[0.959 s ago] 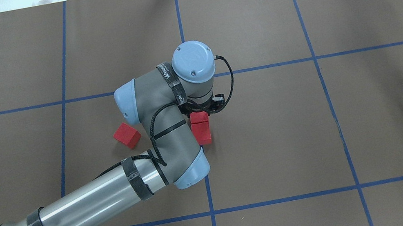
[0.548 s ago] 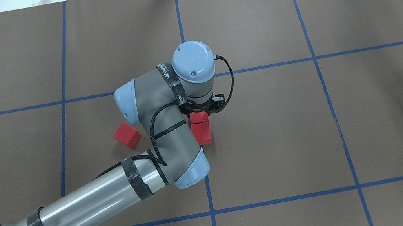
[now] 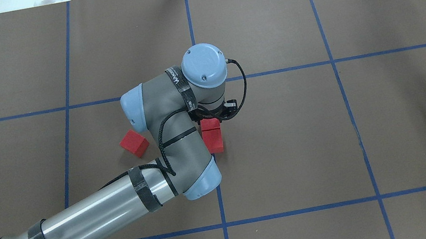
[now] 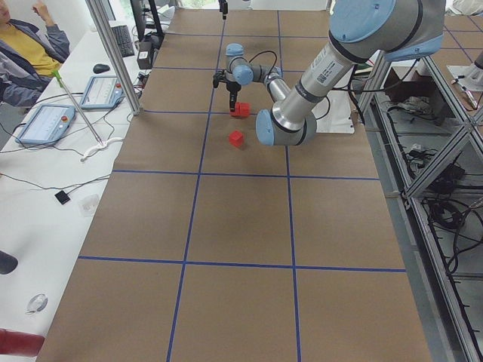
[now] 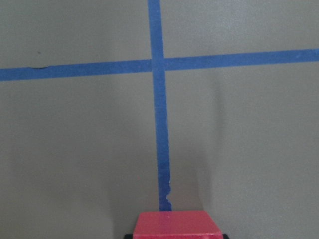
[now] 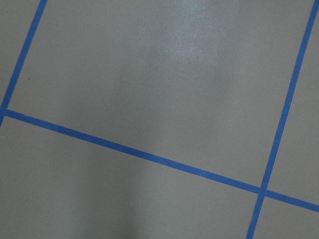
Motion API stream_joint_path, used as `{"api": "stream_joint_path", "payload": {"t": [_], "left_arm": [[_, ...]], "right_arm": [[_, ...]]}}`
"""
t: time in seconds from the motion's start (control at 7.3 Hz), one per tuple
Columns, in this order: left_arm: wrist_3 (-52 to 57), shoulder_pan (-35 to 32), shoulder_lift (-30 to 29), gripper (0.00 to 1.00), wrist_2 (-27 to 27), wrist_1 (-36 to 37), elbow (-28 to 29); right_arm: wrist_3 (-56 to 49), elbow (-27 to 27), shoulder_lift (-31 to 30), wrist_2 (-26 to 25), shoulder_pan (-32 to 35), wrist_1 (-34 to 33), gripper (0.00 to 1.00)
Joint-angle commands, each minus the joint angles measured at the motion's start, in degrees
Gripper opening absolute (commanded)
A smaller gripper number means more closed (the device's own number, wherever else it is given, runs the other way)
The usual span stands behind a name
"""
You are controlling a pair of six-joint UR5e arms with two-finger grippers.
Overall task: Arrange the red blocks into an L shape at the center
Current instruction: 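Lower the cube against the center cube, farther from the robot, then open the left gripper and lift it away from the cubes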
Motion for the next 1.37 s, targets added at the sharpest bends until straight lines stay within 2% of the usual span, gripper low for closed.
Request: {"api": "stream_joint_path", "payload": {"t": [0.0, 0.27, 0.41, 0.55, 0.96, 1.1, 1.23], "left_arm": [[0.0, 0.0, -0.1, 0.63, 0.0, 0.0, 0.0], [-0.1, 0.0, -0.1, 0.66, 0.0, 0.0, 0.0], [0.2, 0.0, -0.1, 0.74, -0.1, 0.0, -0.1], [0.4, -0.1, -0.1, 1.0, -0.1, 0.1, -0.4], [1.4, -3.8, 0.5, 1.0, -0.7, 0.7, -4.7], [6.2, -4.9, 2.2, 1.0, -1.5, 1.7, -7.0], [10.0, -6.2, 7.3, 1.0, -2.0, 2.3, -12.6]], "right_arm": [[0.0, 0.0, 0.0, 0.0, 0.0, 0.0, 1.0], [0.0, 0.0, 0.0, 0.0, 0.0, 0.0, 1.0], [0.0, 0.0, 0.1, 0.0, 0.0, 0.0, 1.0], [0.0, 0.0, 0.1, 0.0, 0.0, 0.0, 1.0], [0.0, -0.1, 0.3, 0.0, -0.1, 0.0, 1.0], [0.1, -0.2, 0.3, 0.0, -0.1, 0.0, 1.0], [0.1, -0.2, 0.3, -0.1, -0.1, 0.0, 1.0]]}}
